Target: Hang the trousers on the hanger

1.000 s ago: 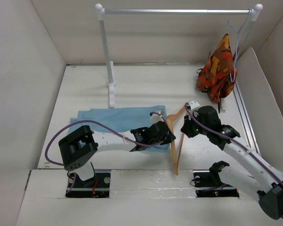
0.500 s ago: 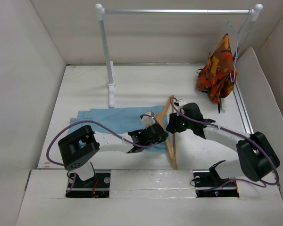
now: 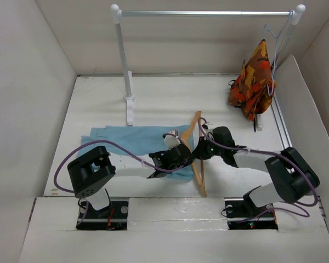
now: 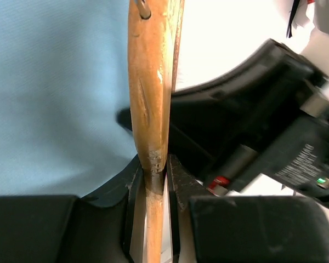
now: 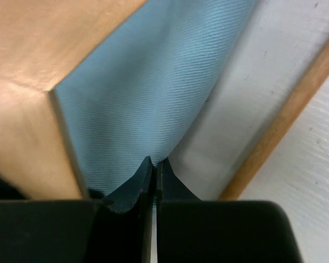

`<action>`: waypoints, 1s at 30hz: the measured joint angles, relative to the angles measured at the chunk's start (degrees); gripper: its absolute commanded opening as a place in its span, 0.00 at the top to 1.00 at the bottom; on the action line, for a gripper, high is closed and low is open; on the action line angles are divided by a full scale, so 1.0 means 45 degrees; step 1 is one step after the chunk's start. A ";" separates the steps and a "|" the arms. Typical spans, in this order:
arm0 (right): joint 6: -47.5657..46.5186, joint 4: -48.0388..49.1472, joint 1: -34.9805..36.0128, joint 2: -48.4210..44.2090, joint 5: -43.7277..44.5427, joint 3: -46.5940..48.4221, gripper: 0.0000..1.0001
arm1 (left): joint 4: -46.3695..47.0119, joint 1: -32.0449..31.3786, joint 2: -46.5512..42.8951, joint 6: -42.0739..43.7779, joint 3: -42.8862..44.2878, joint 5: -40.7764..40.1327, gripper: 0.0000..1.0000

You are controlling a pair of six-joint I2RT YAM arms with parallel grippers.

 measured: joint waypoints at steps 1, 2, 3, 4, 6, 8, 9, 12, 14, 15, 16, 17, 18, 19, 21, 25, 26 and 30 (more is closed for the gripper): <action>0.0049 -0.0063 -0.0136 -0.0257 -0.0170 -0.0092 1.00 | -0.0019 0.0000 -0.0010 0.0010 0.0000 -0.0039 1.00; 0.0073 -0.0267 -0.0306 -0.0578 -0.0306 -0.0121 1.00 | -0.0034 0.0015 -0.0019 0.0039 0.0000 -0.0068 1.00; 0.0019 -0.0617 -0.0544 -0.1117 -0.0418 -0.0112 1.00 | -0.0073 0.0058 -0.0068 0.0058 0.0000 -0.0073 1.00; -0.0087 -0.1015 -0.0758 -0.1671 -0.0466 -0.0083 1.00 | -0.0126 0.0112 -0.0141 0.0097 -0.0039 -0.0087 1.00; -0.0447 -0.2181 -0.1379 -0.2973 -0.0559 0.0233 1.00 | -0.0223 0.0277 -0.0437 0.0209 -0.0257 -0.0165 1.00; -0.0884 -0.3279 -0.2123 -0.4099 -0.0685 0.0636 1.00 | -0.0325 0.0471 -0.0831 0.0272 -0.0583 -0.0233 1.00; -0.1137 -0.3808 -0.2550 -0.4546 -0.0797 0.0845 1.00 | -0.0418 0.0563 -0.1001 0.0296 -0.0699 -0.0248 1.00; -0.2011 -0.5226 -0.4007 -0.5484 -0.0947 0.1195 1.00 | -0.0607 0.0821 -0.1486 0.0515 -0.1059 -0.0296 1.00; -0.2550 -0.6052 -0.5236 -0.5833 -0.1166 0.1234 1.00 | -0.0801 0.0942 -0.1821 0.0738 -0.1248 -0.0335 1.00; -0.2827 -0.6465 -0.5935 -0.5960 -0.1326 0.1234 1.00 | -0.0986 0.0981 -0.1987 0.0869 -0.1302 -0.0374 1.00; -0.3079 -0.6790 -0.6630 -0.6023 -0.1486 0.1239 1.00 | -0.1117 0.0996 -0.2142 0.0981 -0.1355 -0.0418 1.00; -0.3279 -0.7009 -0.7135 -0.6033 -0.1569 0.1253 1.00 | -0.1282 0.1005 -0.2322 0.1078 -0.1447 -0.0486 1.00; -0.3541 -0.7227 -0.7621 -0.5979 -0.1661 0.1316 1.00 | -0.1447 0.1001 -0.2565 0.1171 -0.1564 -0.0529 1.00; -0.3759 -0.7431 -0.7951 -0.5858 -0.1724 0.1433 1.00 | -0.1613 0.1001 -0.2856 0.1331 -0.1715 -0.0573 1.00; -0.4104 -0.7728 -0.8194 -0.5396 -0.1914 0.1783 1.00 | -0.2001 0.1001 -0.3419 0.1593 -0.1982 -0.0670 1.00; -0.4478 -0.7679 -0.8184 -0.4449 -0.2307 0.1996 1.00 | -0.2599 0.1001 -0.3900 0.2127 -0.2045 -0.0869 1.00; -0.4527 -0.7684 -0.8184 -0.4323 -0.2317 0.1991 1.00 | -0.2705 0.1001 -0.3891 0.2205 -0.1953 -0.0884 1.00; -0.4634 -0.7664 -0.8184 -0.4231 -0.2317 0.1972 1.00 | -0.3288 0.0913 -0.3628 0.2628 -0.1447 -0.1156 1.00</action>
